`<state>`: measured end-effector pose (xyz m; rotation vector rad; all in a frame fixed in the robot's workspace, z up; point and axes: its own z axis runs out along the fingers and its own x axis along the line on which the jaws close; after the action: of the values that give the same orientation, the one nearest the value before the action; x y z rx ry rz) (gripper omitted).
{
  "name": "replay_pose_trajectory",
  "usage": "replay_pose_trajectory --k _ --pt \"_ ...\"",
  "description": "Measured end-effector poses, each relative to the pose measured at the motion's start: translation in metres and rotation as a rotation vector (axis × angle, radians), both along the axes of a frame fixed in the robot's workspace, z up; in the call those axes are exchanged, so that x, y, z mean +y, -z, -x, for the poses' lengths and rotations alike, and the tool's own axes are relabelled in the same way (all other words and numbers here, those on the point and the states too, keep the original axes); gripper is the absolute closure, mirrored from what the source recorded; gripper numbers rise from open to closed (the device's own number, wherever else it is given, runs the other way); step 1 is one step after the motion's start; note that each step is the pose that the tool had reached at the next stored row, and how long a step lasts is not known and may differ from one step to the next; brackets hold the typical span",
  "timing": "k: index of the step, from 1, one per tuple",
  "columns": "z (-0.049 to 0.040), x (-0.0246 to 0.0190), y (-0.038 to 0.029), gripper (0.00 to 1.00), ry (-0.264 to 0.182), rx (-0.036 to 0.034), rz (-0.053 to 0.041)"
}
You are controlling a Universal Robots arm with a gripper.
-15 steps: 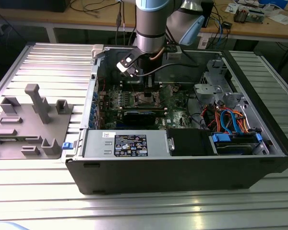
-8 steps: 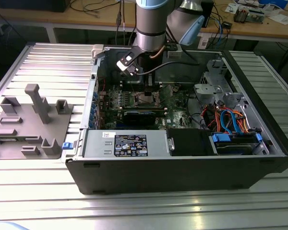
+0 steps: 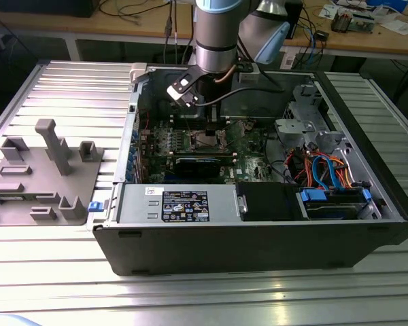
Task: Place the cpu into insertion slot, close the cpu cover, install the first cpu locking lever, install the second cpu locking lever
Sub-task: 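Close the cpu cover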
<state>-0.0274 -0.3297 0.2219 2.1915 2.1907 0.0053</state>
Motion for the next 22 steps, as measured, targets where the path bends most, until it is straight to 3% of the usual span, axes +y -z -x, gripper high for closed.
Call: replay_pose_trajectory --k 2,22 --pt "-0.001 0.0 0.0 0.89 0.0 0.003 0.0001" --pt "-0.001 0.0 -0.0037 0.89 0.0 0.0029 0.001"
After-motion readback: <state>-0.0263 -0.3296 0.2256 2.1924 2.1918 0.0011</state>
